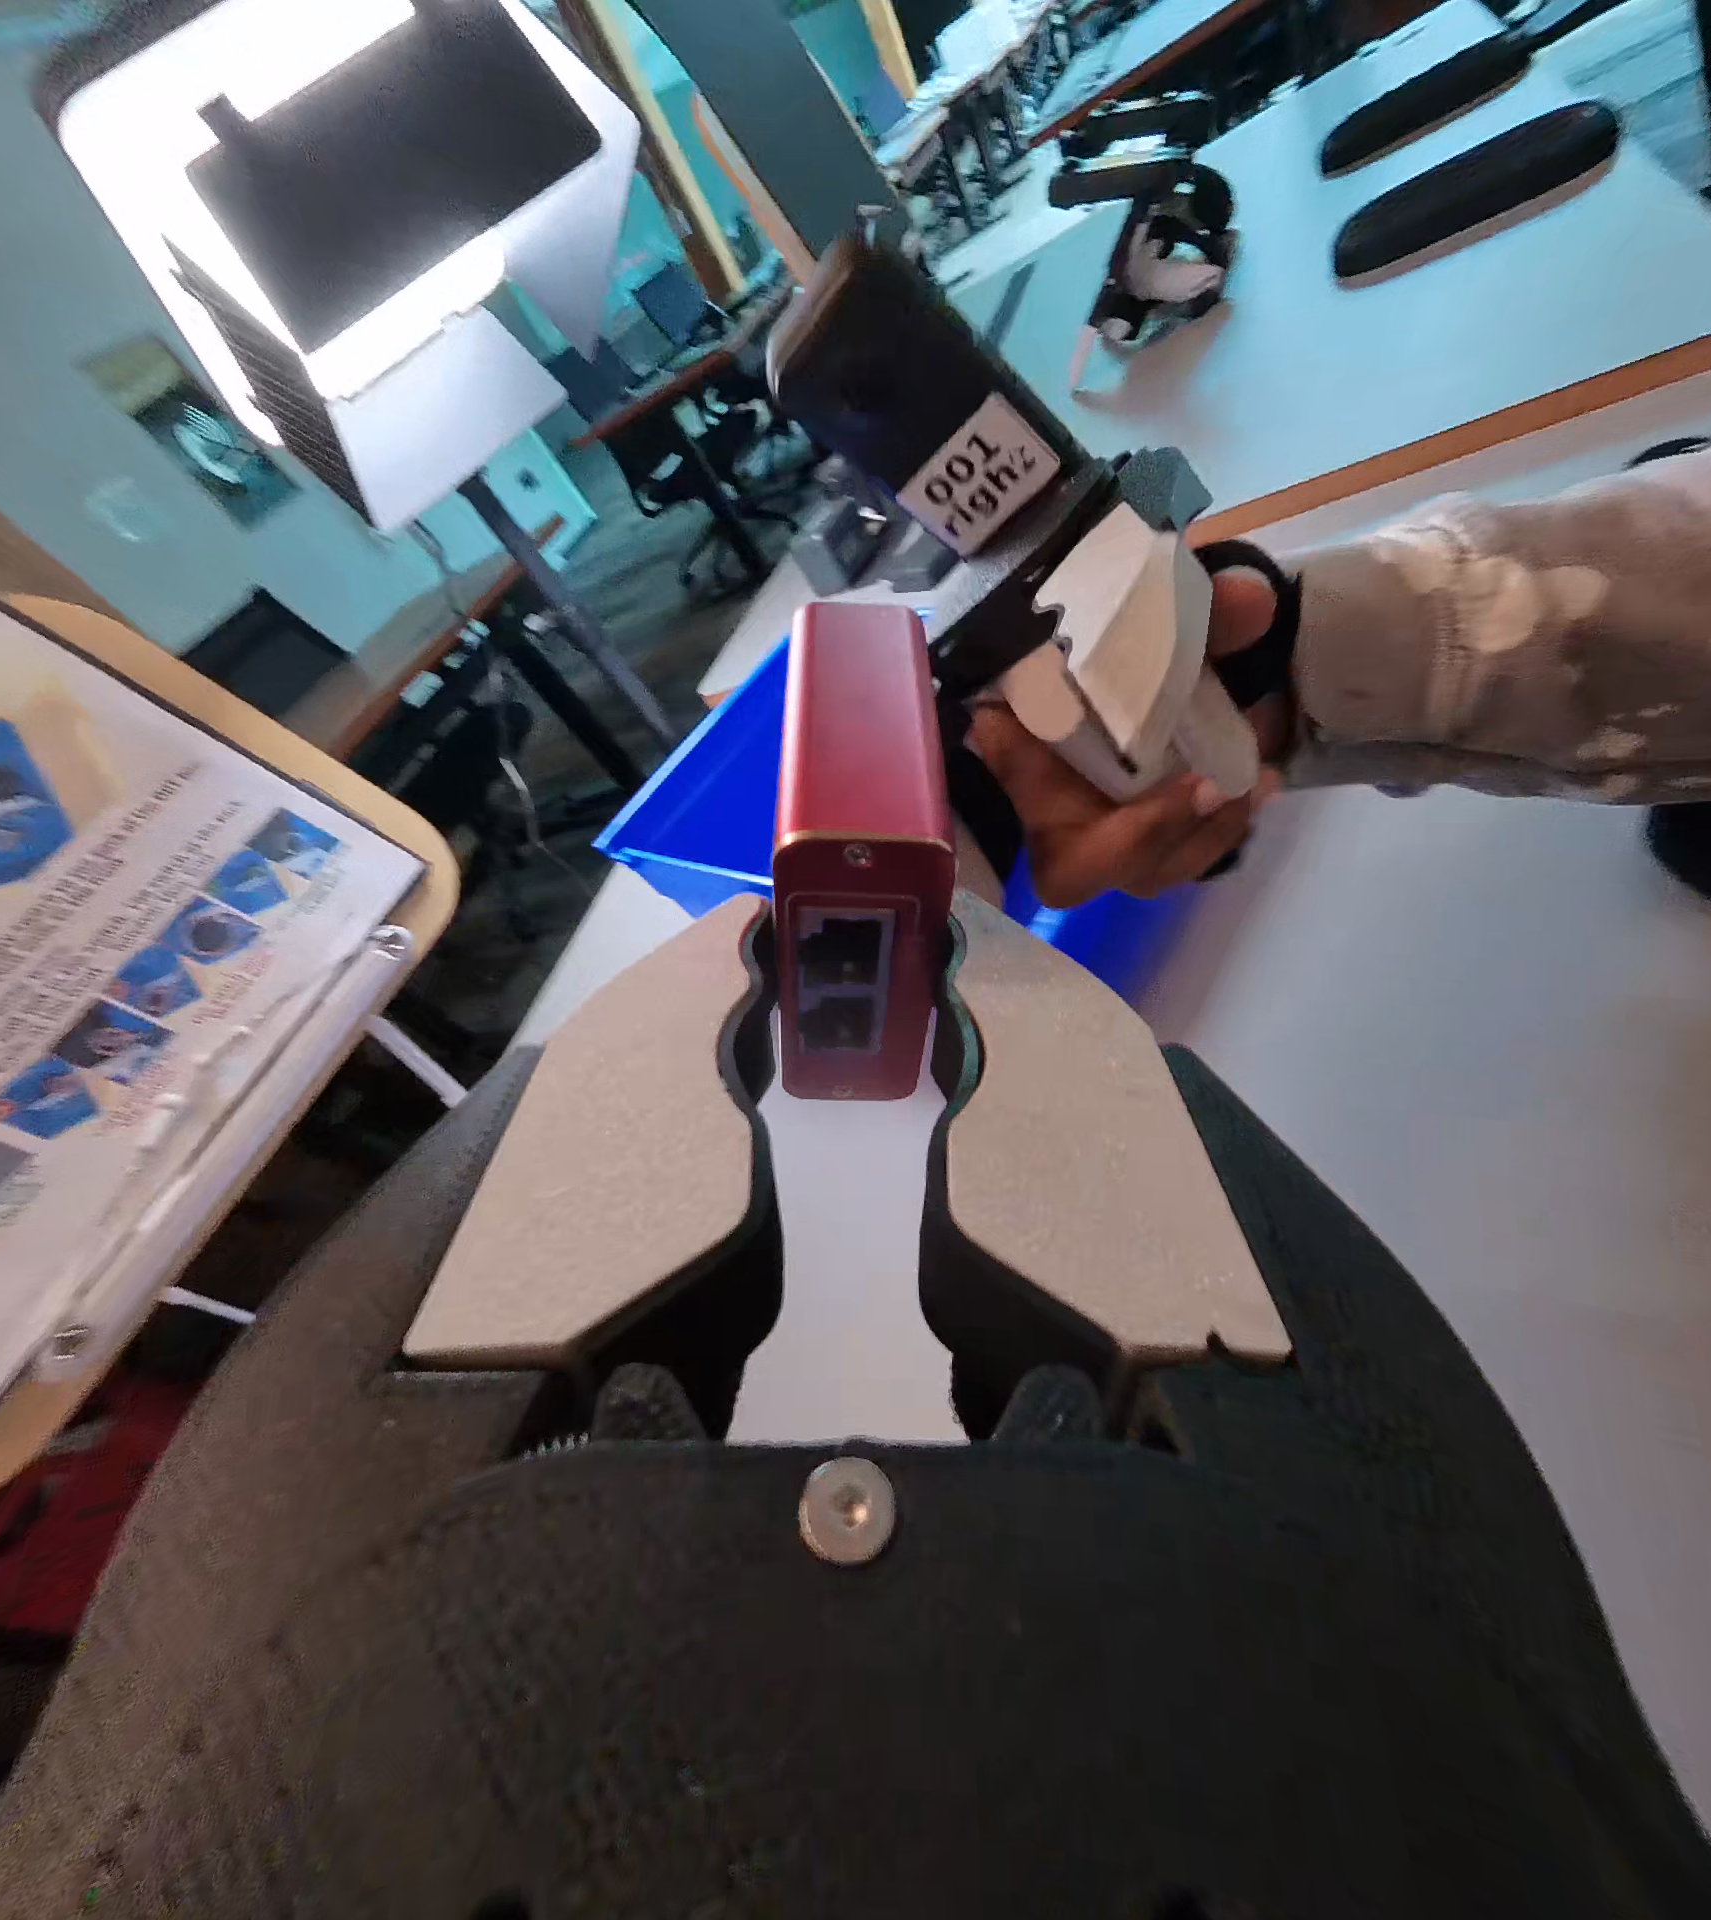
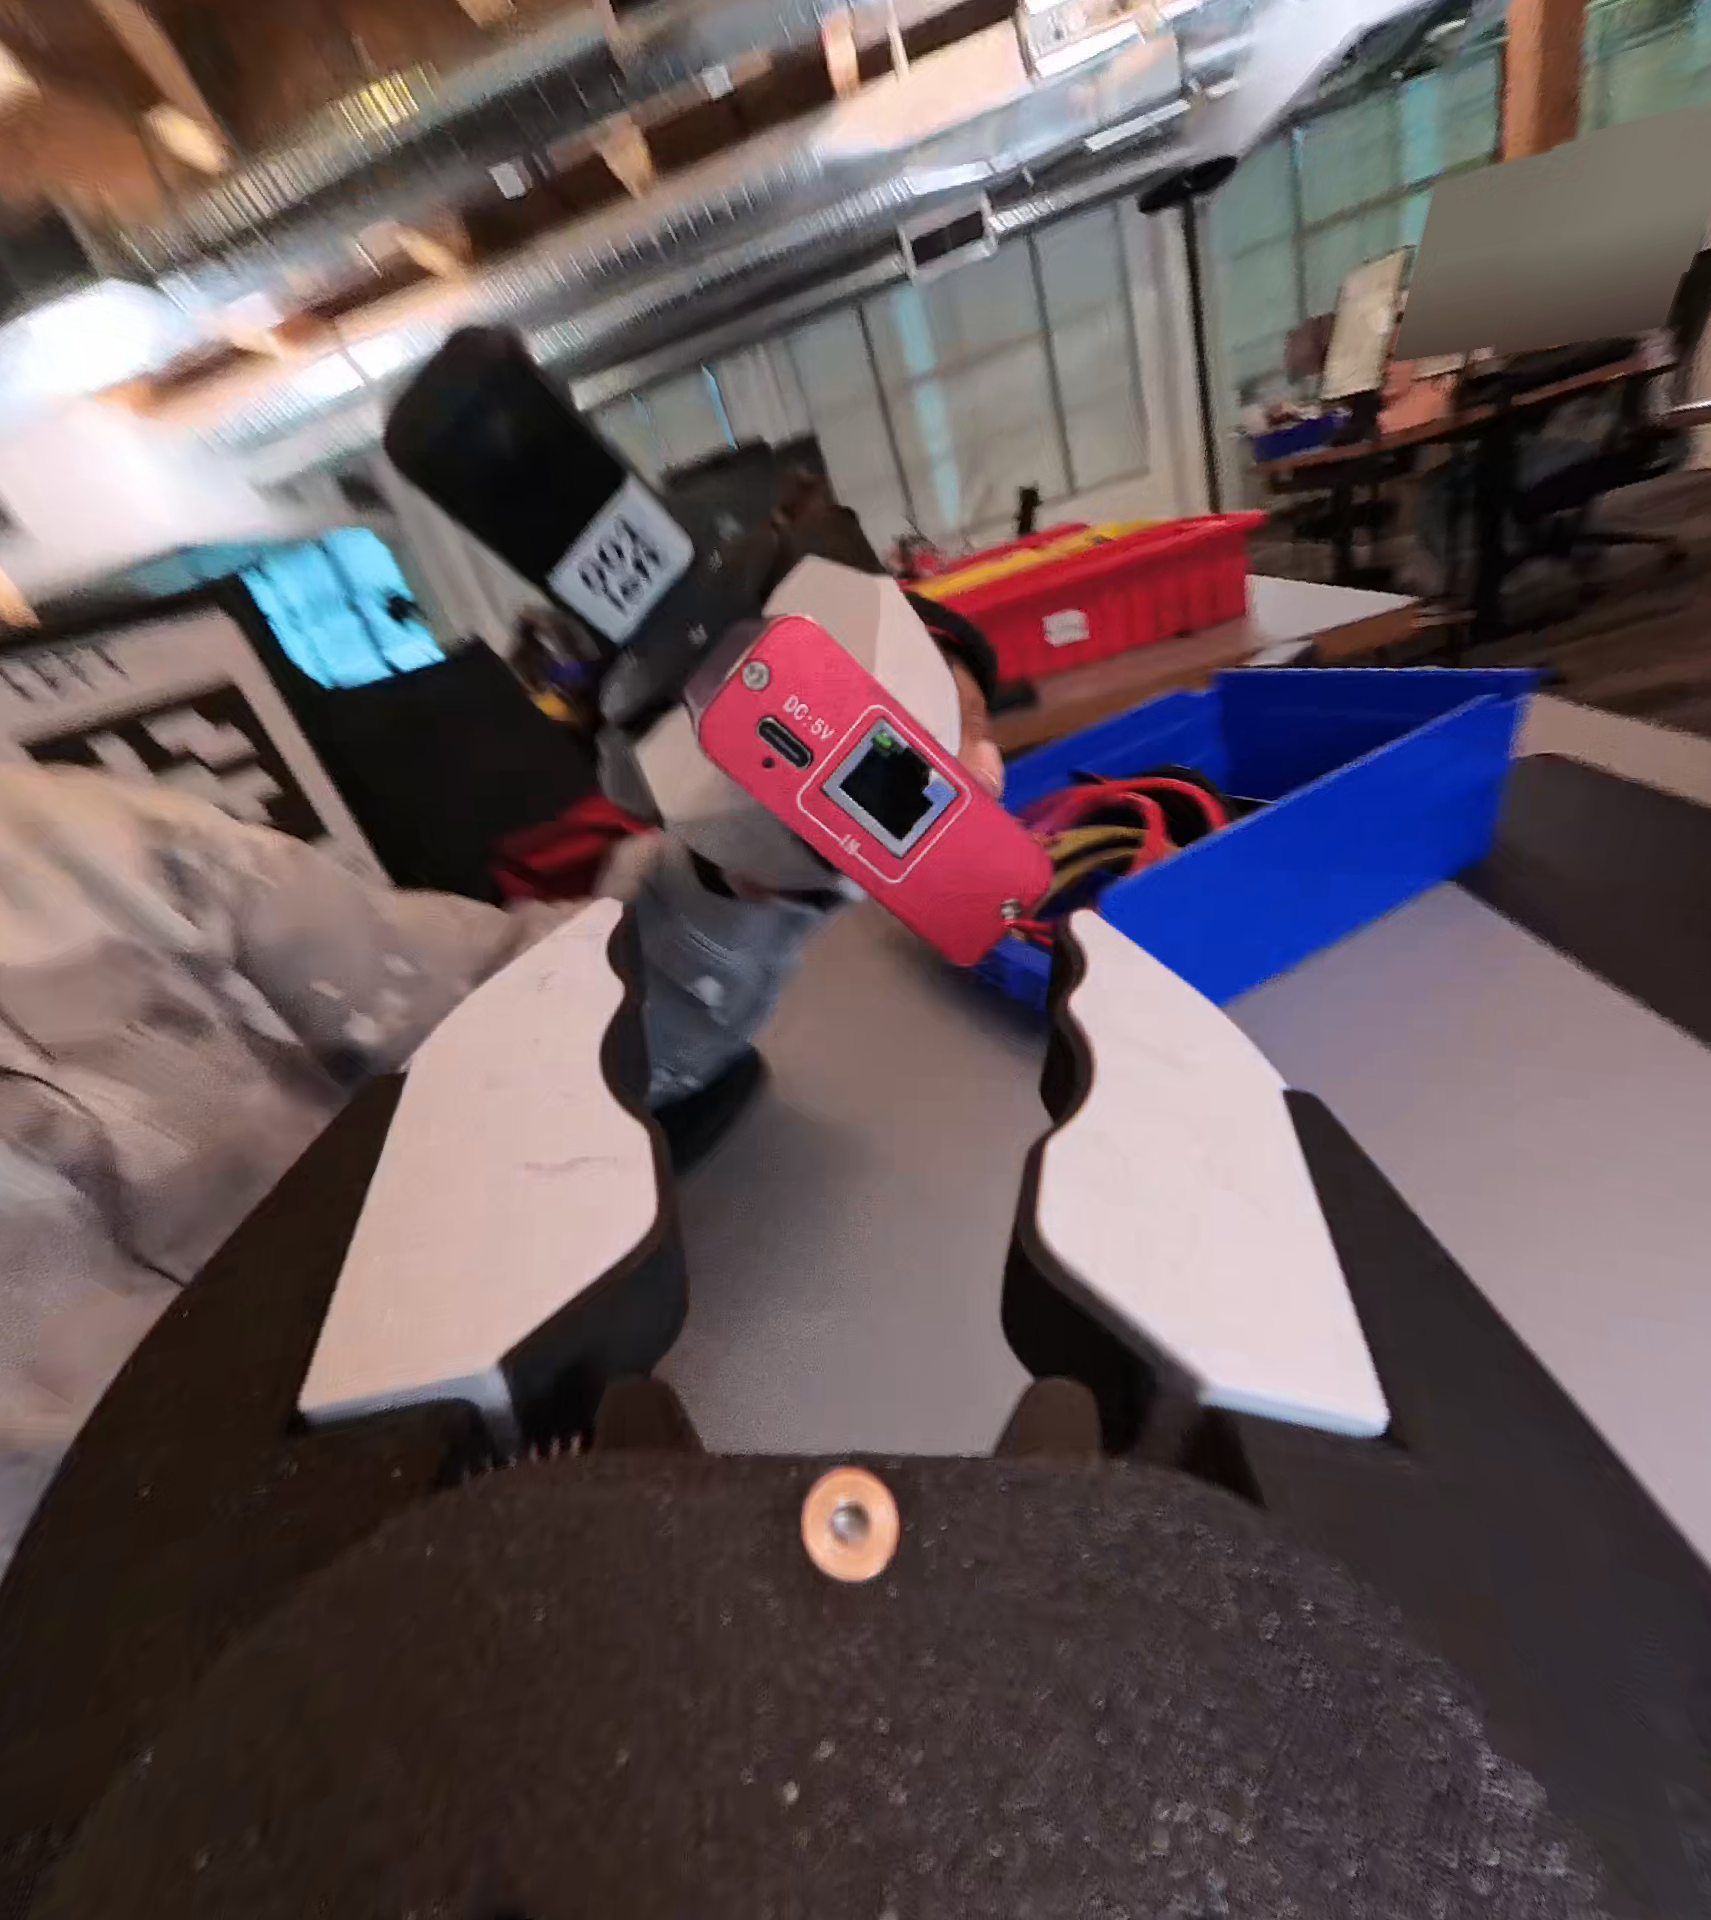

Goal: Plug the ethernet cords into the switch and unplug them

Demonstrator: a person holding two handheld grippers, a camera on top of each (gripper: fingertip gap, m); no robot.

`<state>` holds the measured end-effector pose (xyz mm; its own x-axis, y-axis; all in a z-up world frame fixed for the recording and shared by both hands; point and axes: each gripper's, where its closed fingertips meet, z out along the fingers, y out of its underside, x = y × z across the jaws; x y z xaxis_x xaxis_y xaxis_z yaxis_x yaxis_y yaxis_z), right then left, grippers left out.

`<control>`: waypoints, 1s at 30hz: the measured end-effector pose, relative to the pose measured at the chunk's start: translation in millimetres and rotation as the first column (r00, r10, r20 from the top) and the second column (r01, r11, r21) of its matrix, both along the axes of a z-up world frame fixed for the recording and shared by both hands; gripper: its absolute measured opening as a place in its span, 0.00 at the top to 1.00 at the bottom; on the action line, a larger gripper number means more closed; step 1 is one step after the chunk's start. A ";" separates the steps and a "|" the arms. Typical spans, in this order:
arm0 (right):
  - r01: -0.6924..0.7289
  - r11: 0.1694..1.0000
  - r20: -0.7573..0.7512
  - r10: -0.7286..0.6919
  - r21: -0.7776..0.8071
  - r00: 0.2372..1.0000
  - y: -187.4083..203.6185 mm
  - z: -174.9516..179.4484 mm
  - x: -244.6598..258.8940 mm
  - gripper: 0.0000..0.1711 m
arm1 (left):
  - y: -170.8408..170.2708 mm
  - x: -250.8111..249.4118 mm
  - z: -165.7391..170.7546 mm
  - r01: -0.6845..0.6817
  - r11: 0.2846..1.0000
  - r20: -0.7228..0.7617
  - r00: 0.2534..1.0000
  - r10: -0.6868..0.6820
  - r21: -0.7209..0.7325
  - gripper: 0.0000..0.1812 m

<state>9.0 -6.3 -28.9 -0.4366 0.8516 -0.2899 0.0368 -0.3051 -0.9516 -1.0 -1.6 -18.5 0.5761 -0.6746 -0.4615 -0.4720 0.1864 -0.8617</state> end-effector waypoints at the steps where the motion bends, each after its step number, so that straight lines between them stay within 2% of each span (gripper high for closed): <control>1: 0.037 0.996 0.013 -0.038 0.082 0.999 1.6 -4.0 0.6 0.57 | -2.0 0.7 -2.3 0.022 0.999 0.011 1.000 -0.021 -0.044 0.85; 5: 0.106 0.958 0.016 -0.114 0.265 0.993 0.3 -5.4 0.8 0.59 | -8.6 7.1 -8.5 0.113 0.975 0.093 0.991 -0.097 -0.189 0.85; 9: 0.091 0.938 0.005 -0.098 0.335 0.995 -10.6 -2.9 1.2 0.63 | -17.4 14.0 -19.8 0.228 0.907 0.184 0.968 -0.171 -0.353 0.85; 13: 0.058 0.921 0.034 -0.076 0.386 0.996 -20.9 -8.3 -0.7 0.73 | -26.1 22.4 -20.1 0.352 0.836 0.307 0.922 -0.234 -0.421 0.85; 14: 0.034 0.918 0.045 -0.057 0.394 0.997 -24.7 -10.2 -0.4 0.77 | -27.2 23.9 -20.8 0.365 0.828 0.316 0.917 -0.242 -0.425 0.85; 16: 0.006 0.923 0.094 -0.046 0.386 0.994 -25.4 -16.2 0.9 0.78 | -27.7 24.5 -25.3 0.367 0.819 0.310 0.919 -0.245 -0.441 0.85; 20: 0.022 0.932 0.087 -0.057 0.361 0.995 -17.3 -17.9 3.8 0.83 | -21.3 23.7 -24.6 0.359 0.828 0.341 0.914 -0.219 -0.431 0.85; 21: 0.048 0.935 0.067 -0.077 0.351 0.995 -13.4 -15.8 3.7 0.83 | -19.4 21.5 -22.0 0.361 0.830 0.363 0.908 -0.209 -0.425 0.85; 24: 0.057 0.956 0.058 -0.077 0.287 0.995 -7.9 -14.6 4.2 0.72 | -10.0 10.8 -8.0 0.353 0.854 0.459 0.874 -0.157 -0.381 0.85; 26: 0.075 0.972 0.020 -0.082 0.221 0.996 -7.0 -11.6 -1.5 0.70 | -4.3 3.7 6.1 0.367 0.869 0.562 0.817 -0.130 -0.331 0.85; 28: 0.116 0.982 -0.047 -0.110 0.151 0.993 -7.6 -6.4 -12.9 0.70 | -2.6 -0.4 21.2 0.398 0.880 0.672 0.729 -0.133 -0.259 0.85; 30: 0.153 0.985 -0.130 -0.142 0.081 0.981 -9.8 4.0 -21.5 0.74 | -0.7 -1.4 29.2 0.406 0.890 0.740 0.660 -0.129 -0.207 0.85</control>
<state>-12.5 -16.1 -24.9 -0.3318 0.9296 -0.1607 -0.1211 -0.2110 -0.9700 -2.3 -2.3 10.7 0.3980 -0.8765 0.2709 0.3087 -0.1501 -0.9392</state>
